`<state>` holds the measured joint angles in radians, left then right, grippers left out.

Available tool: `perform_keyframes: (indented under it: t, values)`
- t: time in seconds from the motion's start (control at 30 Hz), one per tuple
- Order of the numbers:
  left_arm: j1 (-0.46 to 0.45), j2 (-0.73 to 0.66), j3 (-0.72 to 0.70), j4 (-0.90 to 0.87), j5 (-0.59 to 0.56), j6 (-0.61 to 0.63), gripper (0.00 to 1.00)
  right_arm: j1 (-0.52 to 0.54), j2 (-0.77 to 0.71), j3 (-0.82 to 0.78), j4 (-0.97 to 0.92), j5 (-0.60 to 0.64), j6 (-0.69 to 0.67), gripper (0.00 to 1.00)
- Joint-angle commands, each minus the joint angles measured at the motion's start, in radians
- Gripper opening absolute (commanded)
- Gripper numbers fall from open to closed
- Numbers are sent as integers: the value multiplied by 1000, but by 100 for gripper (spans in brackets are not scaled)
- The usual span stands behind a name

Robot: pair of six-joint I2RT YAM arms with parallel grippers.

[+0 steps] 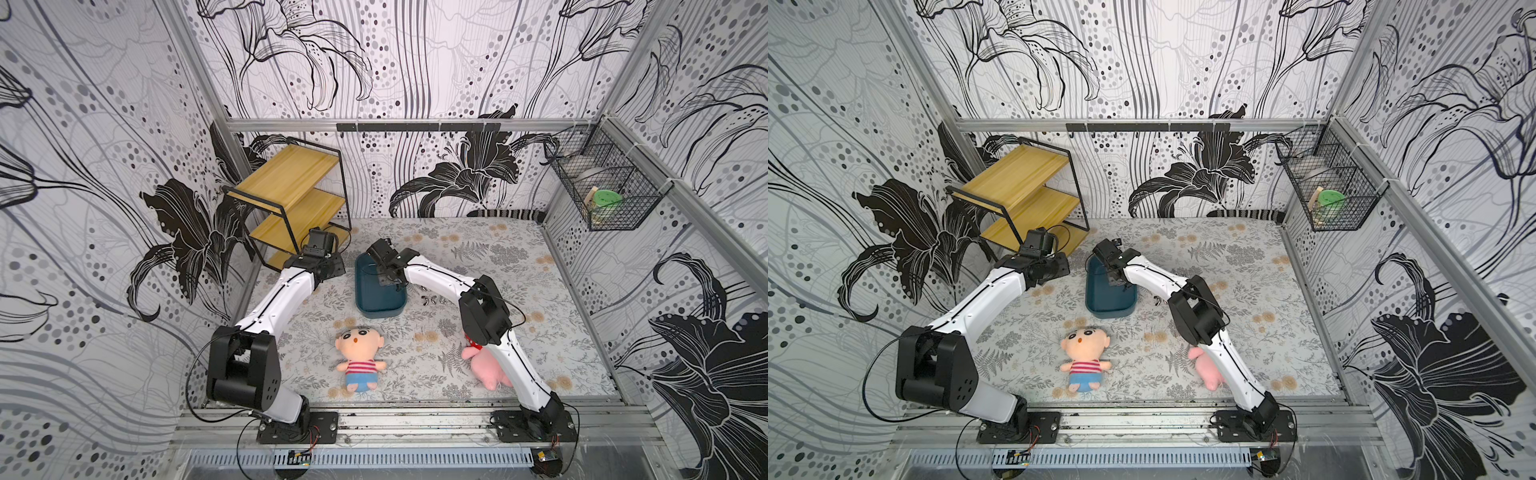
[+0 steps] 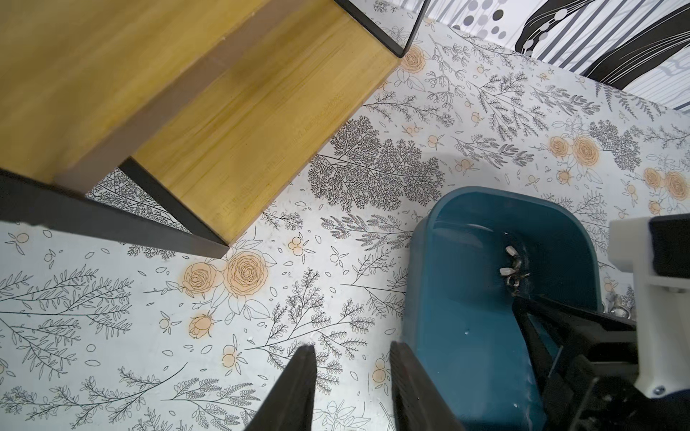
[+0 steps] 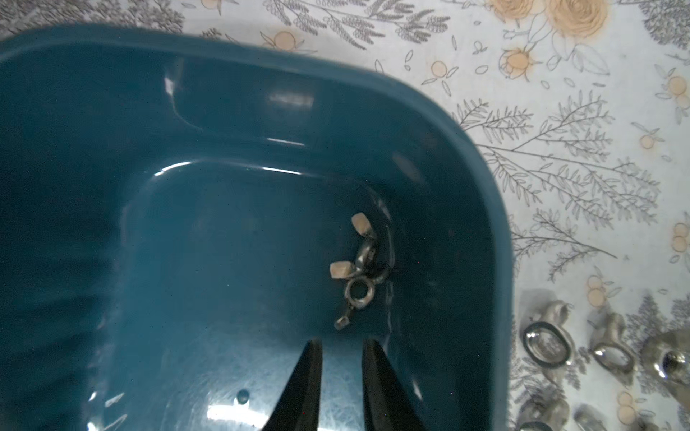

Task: Take out the wing nut from the storage box
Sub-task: Pick up the wing nut from the storage box.

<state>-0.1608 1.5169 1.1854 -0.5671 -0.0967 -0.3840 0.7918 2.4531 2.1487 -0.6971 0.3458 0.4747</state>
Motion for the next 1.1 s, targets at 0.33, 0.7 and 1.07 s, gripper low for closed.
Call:
perform_keyframes:
  t: [0.33, 0.7, 1.07]
  values:
    - [7, -30, -15, 35, 9, 16, 39, 7, 75, 87, -31, 30, 46, 23]
    - [6, -39, -27, 46, 8, 17, 39, 6, 82, 80, -22, 44, 54, 22]
    - [6, -41, -27, 44, 10, 18, 39, 6, 118, 128, -24, 76, 62, 20]
